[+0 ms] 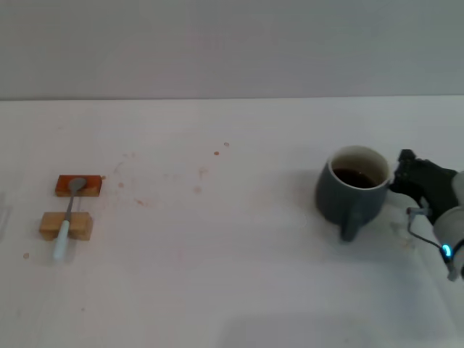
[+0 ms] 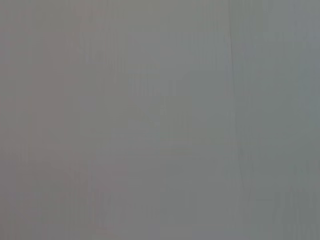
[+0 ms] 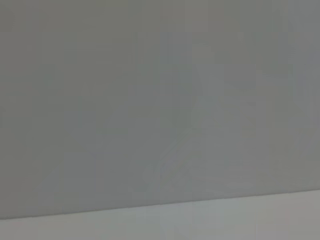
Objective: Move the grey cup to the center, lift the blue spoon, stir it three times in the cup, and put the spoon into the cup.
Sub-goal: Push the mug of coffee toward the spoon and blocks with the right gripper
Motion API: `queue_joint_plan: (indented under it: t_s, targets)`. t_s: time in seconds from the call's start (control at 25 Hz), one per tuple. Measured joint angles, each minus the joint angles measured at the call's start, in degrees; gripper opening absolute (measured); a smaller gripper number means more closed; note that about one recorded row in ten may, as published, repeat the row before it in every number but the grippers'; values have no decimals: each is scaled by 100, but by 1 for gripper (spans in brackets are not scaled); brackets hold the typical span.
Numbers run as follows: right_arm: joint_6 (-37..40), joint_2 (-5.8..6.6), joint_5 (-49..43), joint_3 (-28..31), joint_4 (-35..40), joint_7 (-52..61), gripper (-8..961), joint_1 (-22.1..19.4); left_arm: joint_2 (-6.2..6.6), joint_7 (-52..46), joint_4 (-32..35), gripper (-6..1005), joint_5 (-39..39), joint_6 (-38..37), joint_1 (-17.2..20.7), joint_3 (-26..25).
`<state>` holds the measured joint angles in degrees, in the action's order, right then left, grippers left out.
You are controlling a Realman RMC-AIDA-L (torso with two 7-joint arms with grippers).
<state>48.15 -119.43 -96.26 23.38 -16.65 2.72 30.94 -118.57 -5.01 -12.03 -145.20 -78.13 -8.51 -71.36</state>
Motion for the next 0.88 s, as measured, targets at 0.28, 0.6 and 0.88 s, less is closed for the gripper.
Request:
queue_joint_plan:
  t_s: [0.28, 0.6, 0.88]
  targets:
    - [-111, -9, -311, 0, -245, 0, -1, 92, 1, 6, 0, 778, 0, 0, -2, 0]
    - [-309, -11, -701, 0, -523, 0, -1, 198, -1, 8, -1, 774, 0, 0, -2, 0]
    - [-394, -19, -998, 0, -749, 1, -1, 243, -7, 9, 0, 770, 0, -10, 4, 0]
